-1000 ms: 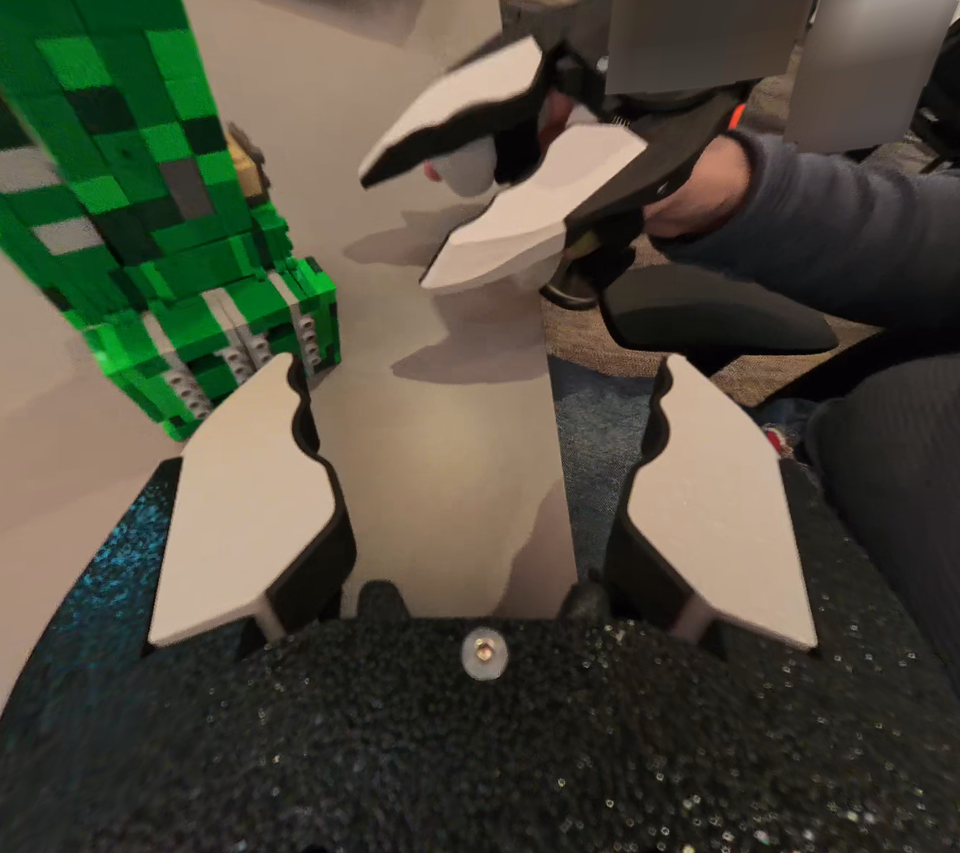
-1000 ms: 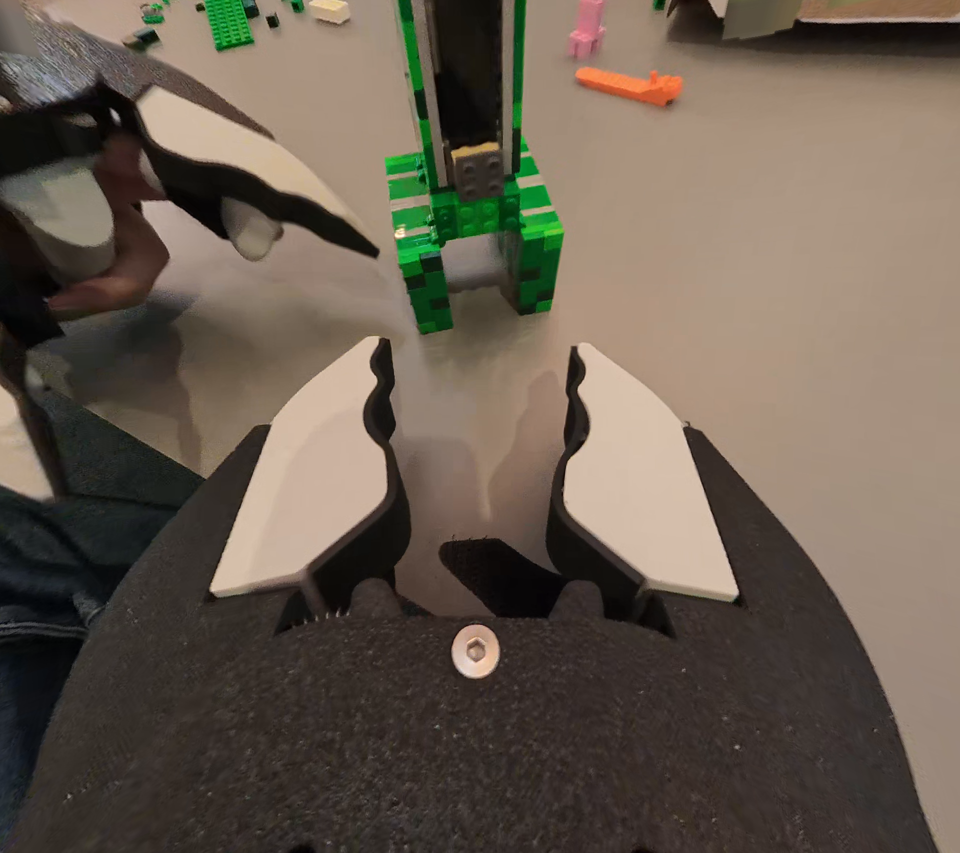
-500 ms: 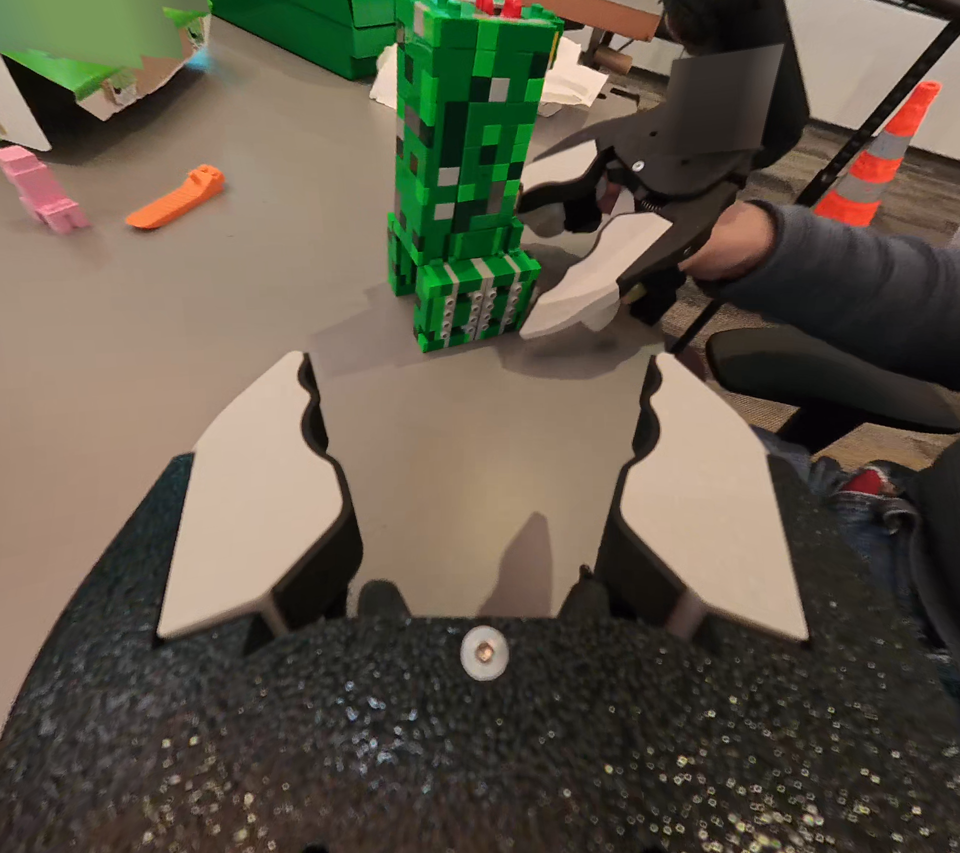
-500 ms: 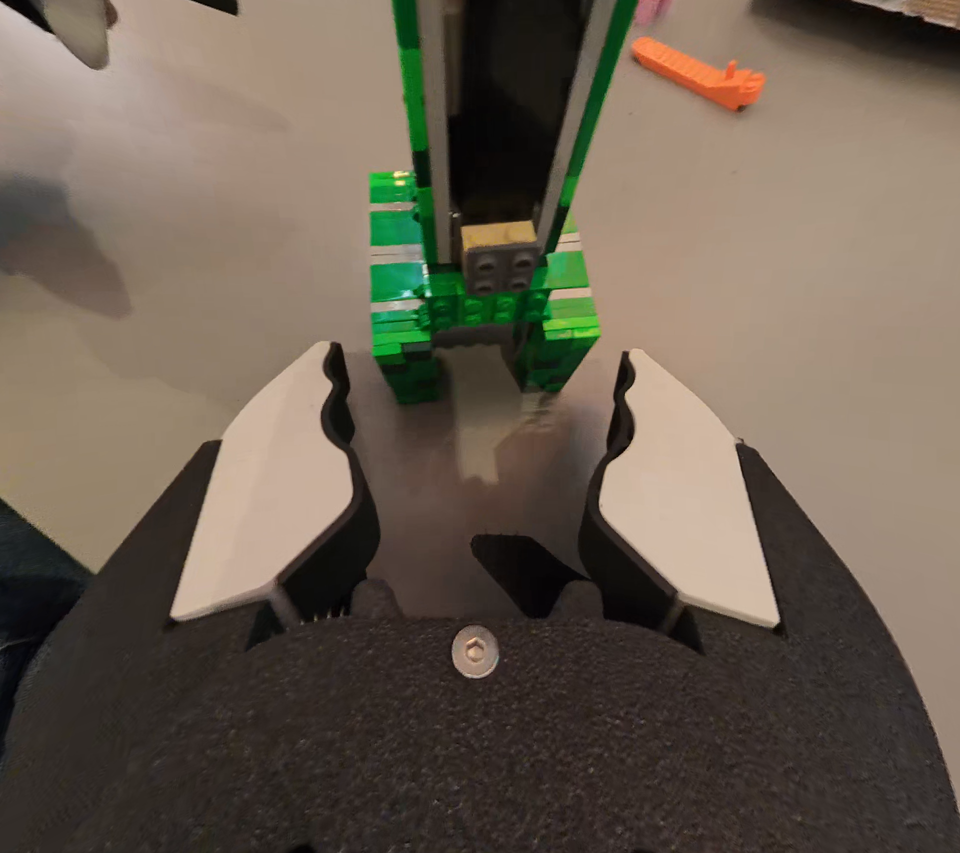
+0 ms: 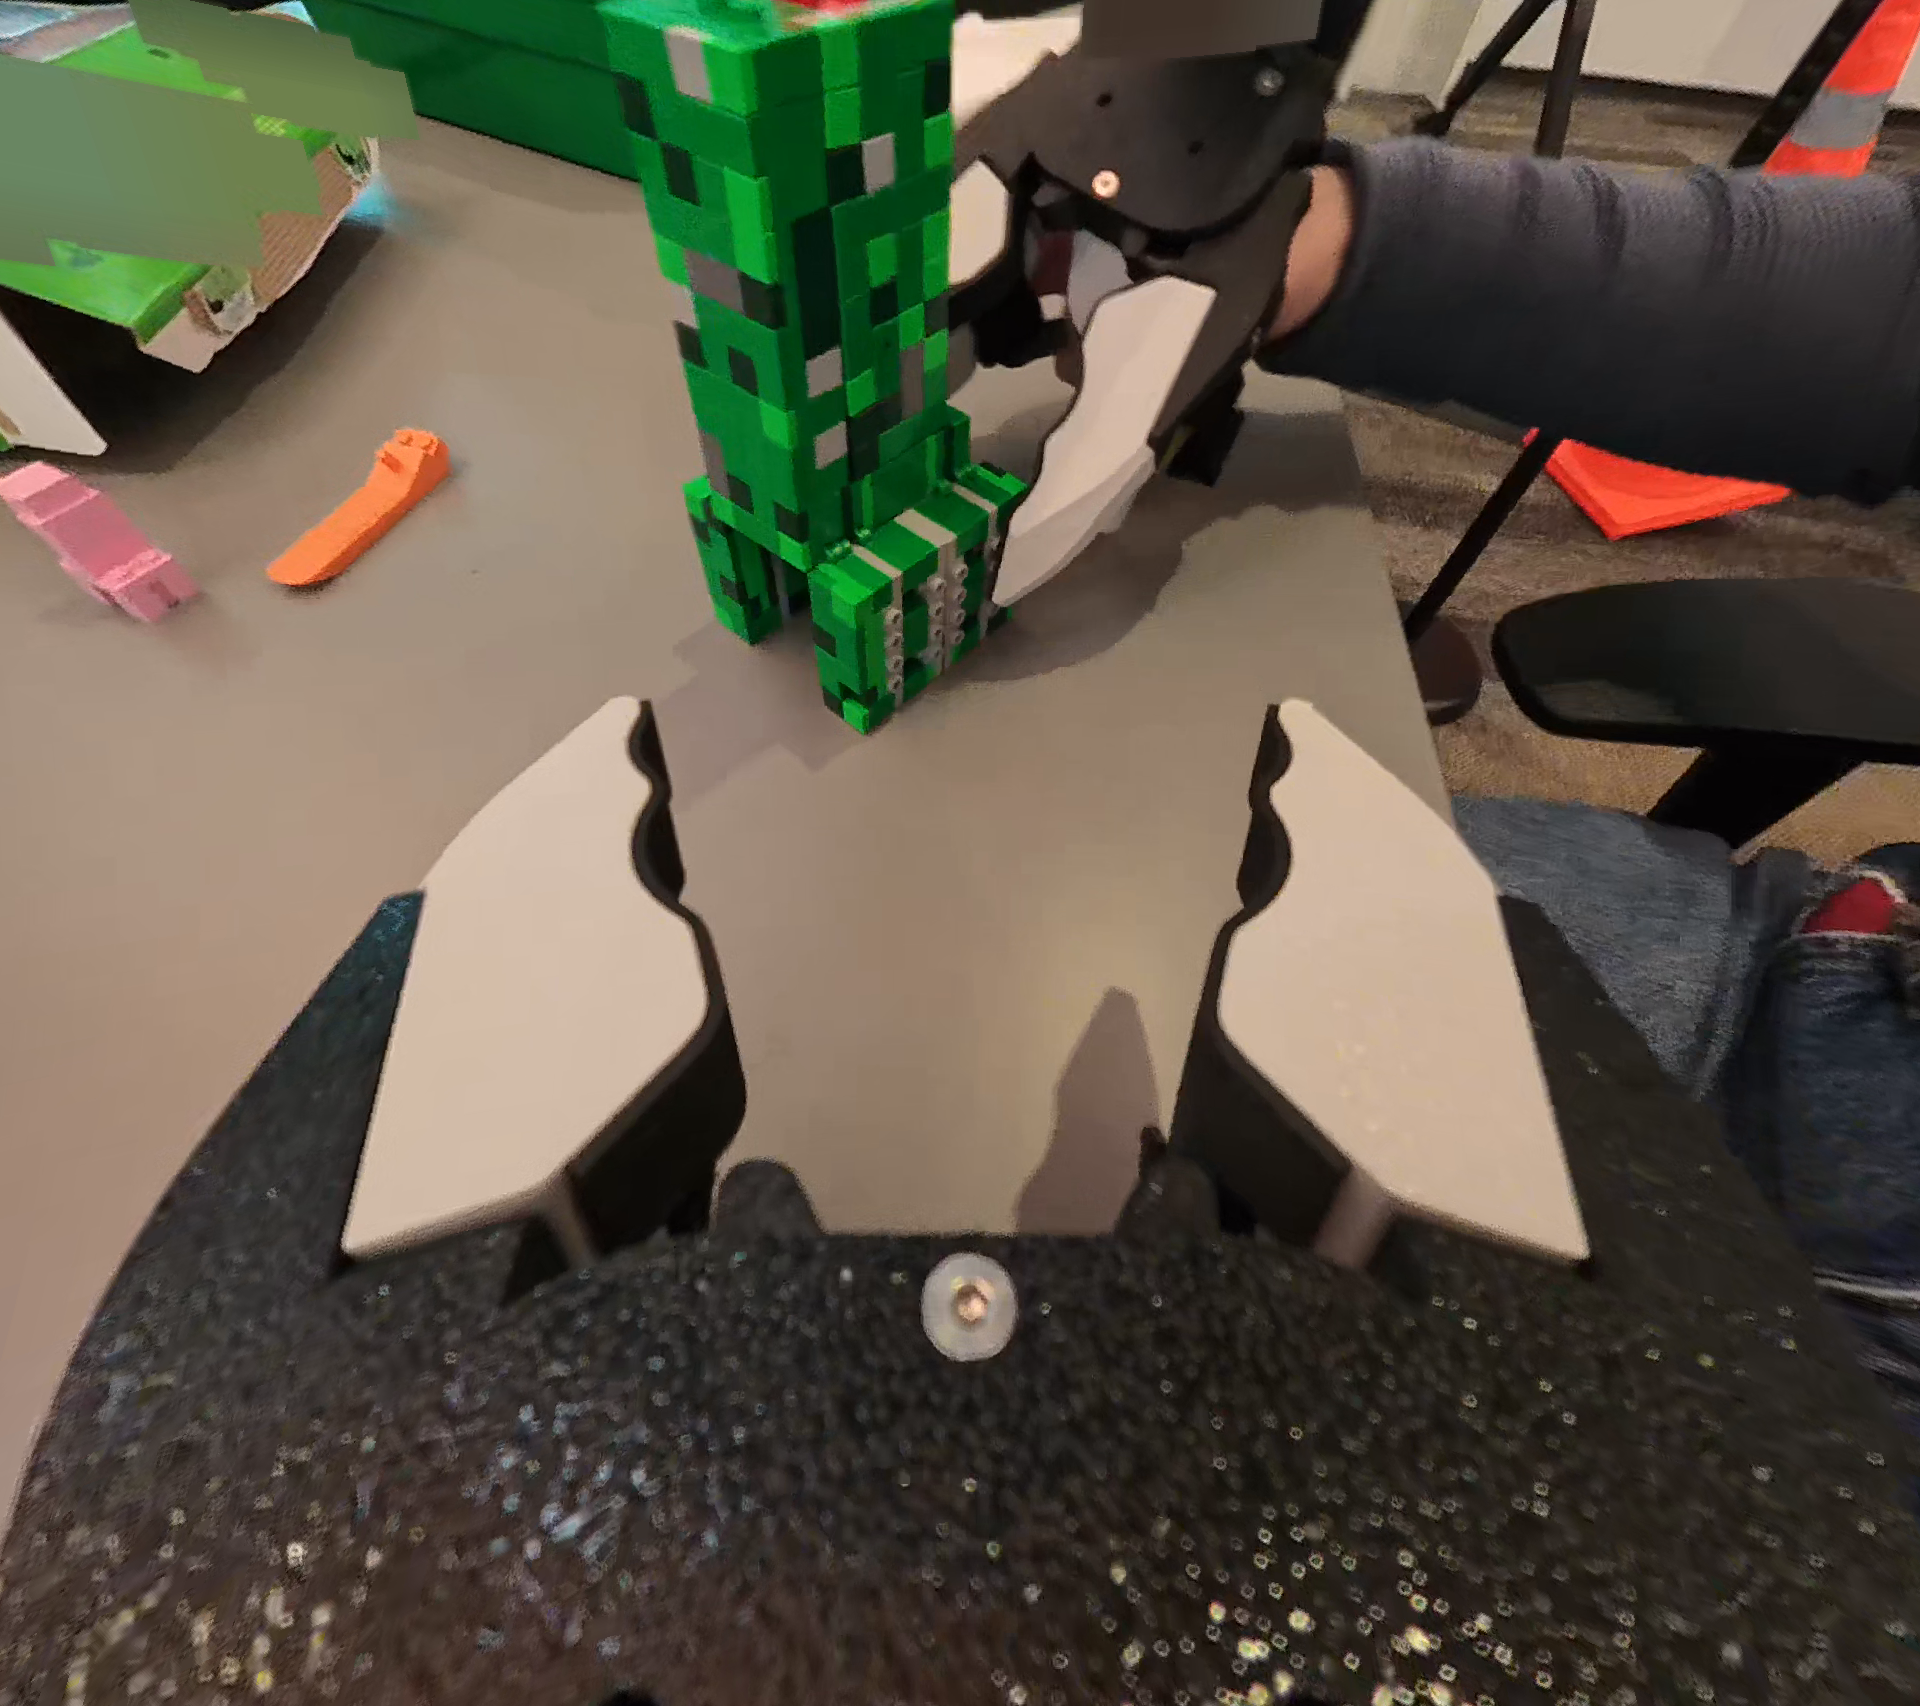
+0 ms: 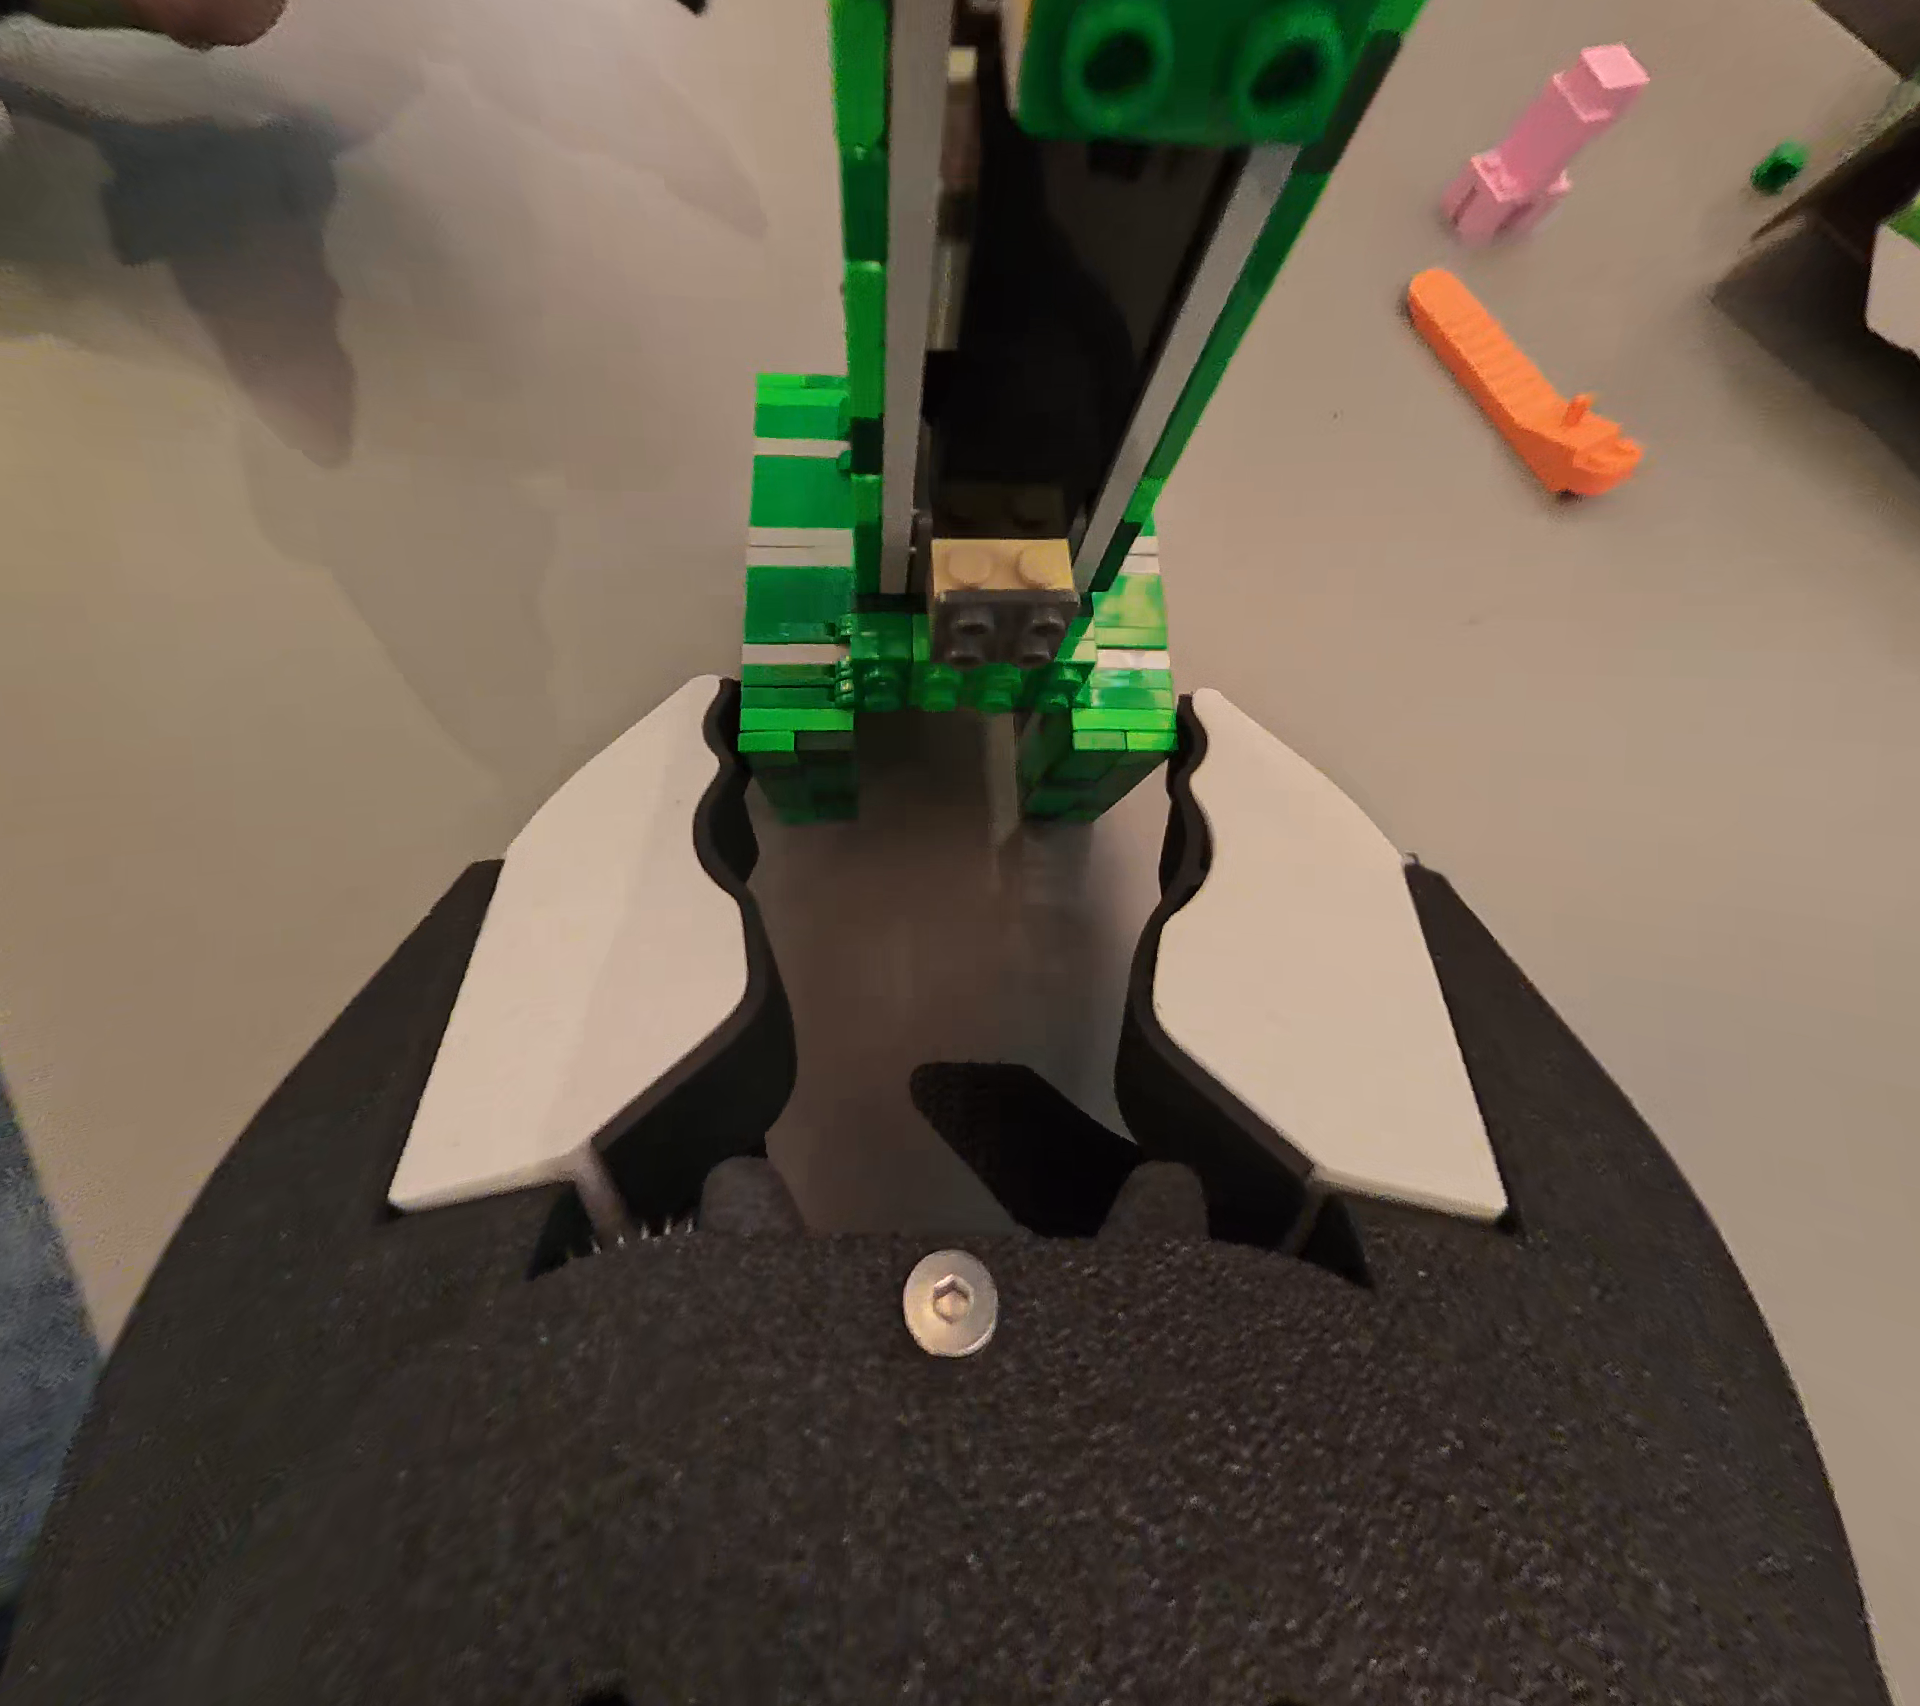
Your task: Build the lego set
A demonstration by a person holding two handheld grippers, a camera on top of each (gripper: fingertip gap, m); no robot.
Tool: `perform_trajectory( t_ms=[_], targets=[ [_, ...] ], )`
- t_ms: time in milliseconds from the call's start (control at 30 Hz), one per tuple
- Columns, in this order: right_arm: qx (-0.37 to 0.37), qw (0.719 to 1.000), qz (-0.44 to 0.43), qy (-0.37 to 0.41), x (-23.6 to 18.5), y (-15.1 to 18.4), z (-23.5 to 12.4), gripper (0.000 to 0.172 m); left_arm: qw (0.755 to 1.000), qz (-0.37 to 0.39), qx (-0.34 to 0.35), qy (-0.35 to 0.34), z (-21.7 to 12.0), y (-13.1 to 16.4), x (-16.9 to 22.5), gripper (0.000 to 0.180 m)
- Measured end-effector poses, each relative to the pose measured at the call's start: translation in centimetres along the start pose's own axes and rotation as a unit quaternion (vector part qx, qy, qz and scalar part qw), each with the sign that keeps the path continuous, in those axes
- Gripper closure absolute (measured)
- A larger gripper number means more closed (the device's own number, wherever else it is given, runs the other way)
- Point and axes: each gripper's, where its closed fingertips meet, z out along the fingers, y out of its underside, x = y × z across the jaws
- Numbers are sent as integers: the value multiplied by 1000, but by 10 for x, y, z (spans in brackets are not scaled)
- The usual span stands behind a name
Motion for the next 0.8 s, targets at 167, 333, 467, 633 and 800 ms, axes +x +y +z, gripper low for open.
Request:
perform_trajectory(
  t_ms=[167,333,467,633,800],
  targets=[
    [7,998,-33,-48,36,2,5,95,997,-8,-59,40,31,11,-8,78],
    [12,993,-59,-101,69,4,12,86,993,-51,-90,55,74,13,-23,69],
    [12,994,-41,-103,76,13,-7,79,988,-93,-110,58,99,9,-26,58],
    [76,995,55,19,81,16,-54,91,982,-106,-129,92,115,12,0,50],
    [150,965,164,142,74,11,-75,104,973,-81,-144,160,122,10,34,52]
  ],
)
